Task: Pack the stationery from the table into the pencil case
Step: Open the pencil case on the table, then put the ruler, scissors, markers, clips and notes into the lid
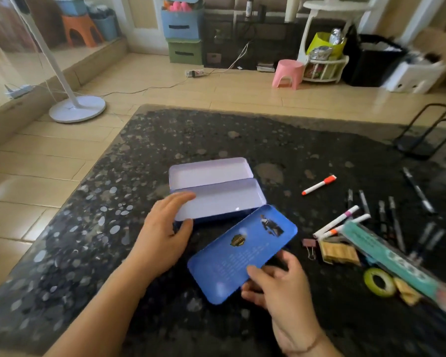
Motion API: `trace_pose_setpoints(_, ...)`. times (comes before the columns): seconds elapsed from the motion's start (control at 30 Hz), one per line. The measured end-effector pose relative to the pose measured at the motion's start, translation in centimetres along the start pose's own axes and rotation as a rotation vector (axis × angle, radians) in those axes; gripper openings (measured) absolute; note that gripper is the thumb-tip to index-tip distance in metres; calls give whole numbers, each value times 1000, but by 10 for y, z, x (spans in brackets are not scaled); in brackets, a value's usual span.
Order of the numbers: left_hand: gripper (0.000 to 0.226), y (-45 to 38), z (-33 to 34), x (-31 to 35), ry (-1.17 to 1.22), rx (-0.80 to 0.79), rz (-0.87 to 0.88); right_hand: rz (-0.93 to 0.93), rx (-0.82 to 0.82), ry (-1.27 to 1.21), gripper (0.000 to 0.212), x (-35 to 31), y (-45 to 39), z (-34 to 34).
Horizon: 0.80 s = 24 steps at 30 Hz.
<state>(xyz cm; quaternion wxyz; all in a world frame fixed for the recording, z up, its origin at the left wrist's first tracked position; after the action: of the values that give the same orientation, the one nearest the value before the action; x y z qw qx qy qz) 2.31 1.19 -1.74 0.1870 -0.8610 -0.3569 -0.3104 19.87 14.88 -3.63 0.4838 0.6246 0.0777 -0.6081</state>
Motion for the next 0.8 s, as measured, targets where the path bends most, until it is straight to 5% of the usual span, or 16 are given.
trace_pose_setpoints(0.07, 42, 8, 8, 21, -50, -104, 136, 17, 24, -35, 48, 11, 2, 7)
trace_pose_setpoints(0.2, 81, 15, 46, 49, -394, -395, 258, 37, -15, 6, 32, 14, 7, 7)
trace_pose_setpoints(0.43, 88, 8, 56, 45, -506, -462, 237, 14, -104, 519, 24, -16, 12, -51)
trace_pose_setpoints(0.6, 82, -4, 60, 48, -525, -444, 206, -320, 162, 940, 15, -64, 6, -129)
trace_pose_setpoints(0.8, 68, -24, 58, 52, -504, -124, 125, -202, 489, 1313, 24, -106, -9, -209)
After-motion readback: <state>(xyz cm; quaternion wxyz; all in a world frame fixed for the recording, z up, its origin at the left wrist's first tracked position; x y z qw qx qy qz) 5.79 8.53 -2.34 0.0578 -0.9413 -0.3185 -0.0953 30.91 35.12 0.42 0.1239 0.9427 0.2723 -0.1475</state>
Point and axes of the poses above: each hand's wrist, its own y-axis away from the middle knuckle, its own z-axis out of the palm, x = y × z, the point moved 3 cm from there along -y, towards the middle knuckle, and after that the axes turned 11 degrees about -x, right-handed, at the moved point
